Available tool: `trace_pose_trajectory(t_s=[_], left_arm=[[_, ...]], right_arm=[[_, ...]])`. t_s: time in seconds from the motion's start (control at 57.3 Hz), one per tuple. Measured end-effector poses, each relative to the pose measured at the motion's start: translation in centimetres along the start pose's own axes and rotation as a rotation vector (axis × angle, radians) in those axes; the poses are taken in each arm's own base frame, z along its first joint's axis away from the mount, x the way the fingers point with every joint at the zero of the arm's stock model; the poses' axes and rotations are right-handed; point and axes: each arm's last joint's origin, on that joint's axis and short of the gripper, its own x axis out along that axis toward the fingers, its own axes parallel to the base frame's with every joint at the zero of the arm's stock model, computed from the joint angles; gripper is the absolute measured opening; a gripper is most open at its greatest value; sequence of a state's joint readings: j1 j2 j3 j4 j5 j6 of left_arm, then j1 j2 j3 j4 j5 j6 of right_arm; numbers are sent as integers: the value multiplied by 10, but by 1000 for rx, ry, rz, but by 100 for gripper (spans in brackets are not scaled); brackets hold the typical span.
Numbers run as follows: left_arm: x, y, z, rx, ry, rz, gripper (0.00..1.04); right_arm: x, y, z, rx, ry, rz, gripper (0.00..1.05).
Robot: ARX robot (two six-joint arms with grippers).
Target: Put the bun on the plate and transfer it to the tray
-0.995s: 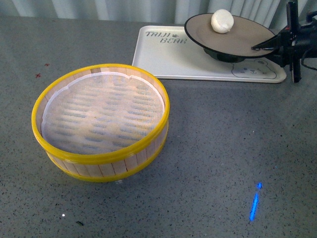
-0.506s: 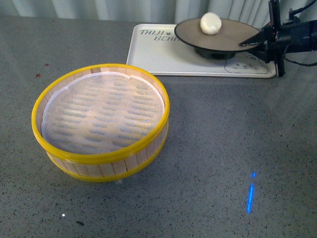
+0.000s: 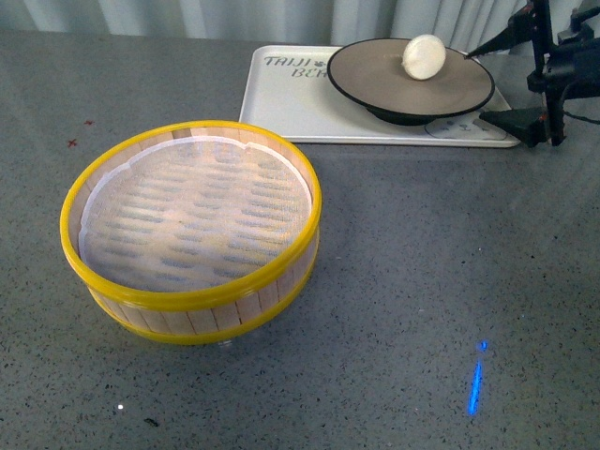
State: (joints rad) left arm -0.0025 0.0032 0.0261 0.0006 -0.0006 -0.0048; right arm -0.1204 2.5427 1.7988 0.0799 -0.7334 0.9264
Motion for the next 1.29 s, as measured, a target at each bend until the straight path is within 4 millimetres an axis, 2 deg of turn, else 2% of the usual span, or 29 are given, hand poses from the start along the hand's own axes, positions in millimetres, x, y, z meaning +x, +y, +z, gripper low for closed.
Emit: trace_pose_trajectory(t_s=[0.07, 0.384, 0.698, 0.803, 0.855, 0.908, 1.013, 1.205, 1.24, 1.292], left_arm=[[0, 0, 0, 0, 0, 0, 98], [0, 0, 0, 0, 0, 0, 98], [0, 0, 0, 0, 0, 0, 98], [0, 0, 0, 0, 0, 0, 98], [0, 0, 0, 0, 0, 0, 98], [0, 0, 0, 0, 1, 0, 98], [0, 0, 0, 0, 0, 0, 98], [0, 0, 0, 0, 0, 0, 98], [0, 0, 0, 0, 0, 0, 98], [0, 0, 0, 0, 0, 0, 98]], right_arm=[[-7, 4, -1, -24, -18, -10, 98], [-46, 14, -16, -191, -152, -145, 96], [-92, 21, -44, -523, -328, -392, 96], [-109, 19, -67, -885, -639, -353, 77], [-119, 17, -82, -972, -724, -322, 70], [-136, 21, -107, -1066, -819, -284, 58], [-160, 30, -140, -1128, -875, -256, 37], [-187, 29, -181, -1135, -850, -274, 5], [-191, 28, -185, -1137, -852, -277, 1], [-198, 26, -195, -1136, -856, -282, 2]])
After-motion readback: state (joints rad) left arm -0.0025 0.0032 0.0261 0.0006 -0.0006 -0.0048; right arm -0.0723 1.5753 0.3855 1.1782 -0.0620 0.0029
